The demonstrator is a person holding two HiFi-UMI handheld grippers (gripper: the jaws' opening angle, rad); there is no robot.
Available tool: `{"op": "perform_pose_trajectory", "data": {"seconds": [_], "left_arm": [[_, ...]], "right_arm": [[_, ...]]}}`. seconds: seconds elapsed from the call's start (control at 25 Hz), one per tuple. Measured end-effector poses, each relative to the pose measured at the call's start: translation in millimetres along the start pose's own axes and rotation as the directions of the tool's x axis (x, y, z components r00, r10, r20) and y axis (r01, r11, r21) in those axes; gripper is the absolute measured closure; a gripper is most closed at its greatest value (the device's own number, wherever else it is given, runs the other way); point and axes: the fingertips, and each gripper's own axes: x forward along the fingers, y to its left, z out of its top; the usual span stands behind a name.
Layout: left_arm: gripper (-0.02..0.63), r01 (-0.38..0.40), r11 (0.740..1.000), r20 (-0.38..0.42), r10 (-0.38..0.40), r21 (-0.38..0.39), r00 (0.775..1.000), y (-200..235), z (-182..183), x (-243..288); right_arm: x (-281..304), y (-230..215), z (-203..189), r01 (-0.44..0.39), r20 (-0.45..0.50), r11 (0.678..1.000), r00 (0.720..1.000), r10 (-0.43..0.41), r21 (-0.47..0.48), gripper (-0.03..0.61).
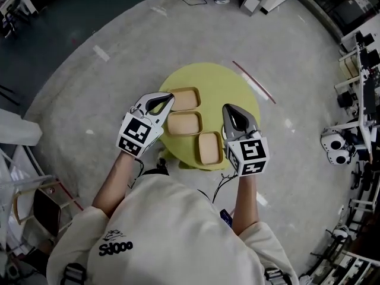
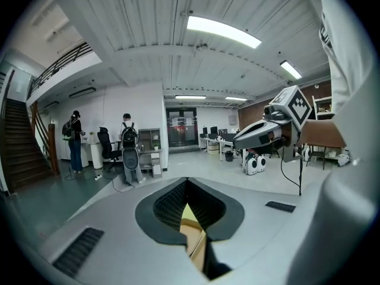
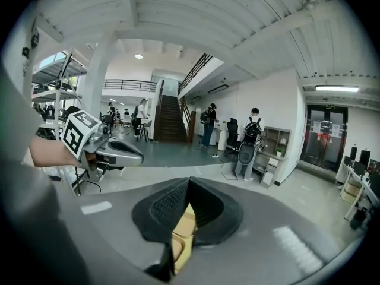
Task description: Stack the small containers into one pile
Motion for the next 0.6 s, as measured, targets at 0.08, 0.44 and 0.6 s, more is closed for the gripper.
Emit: {"op": "perform_pose_trajectory", "data": {"seconds": [0.08, 0.44, 0.6], "left_arm": [[0.607, 0.011, 1.000, -0.009, -0.011, -0.017, 1.000, 9.9, -11.2, 1.4], [0.607, -0.057, 0.985, -0.133, 0.035, -0.163, 0.991, 37.1, -76.4, 20.5], [0.607, -0.051, 0.971, -0.187, 0.006, -0.235, 0.982, 33.9, -99.4, 33.9]], "right_arm": [[13.3, 4.7, -0.8, 0.006, -0.011, 1.000, 1.000, -0.006, 0.002, 0.571], [40.2, -1.4, -27.6, -0.015, -0.088, 1.000, 0.996, 0.015, 0.006, 0.571], [46.6, -9.4, -35.0, -0.040, -0.108, 0.999, 0.993, 0.041, 0.014, 0.571]]}}
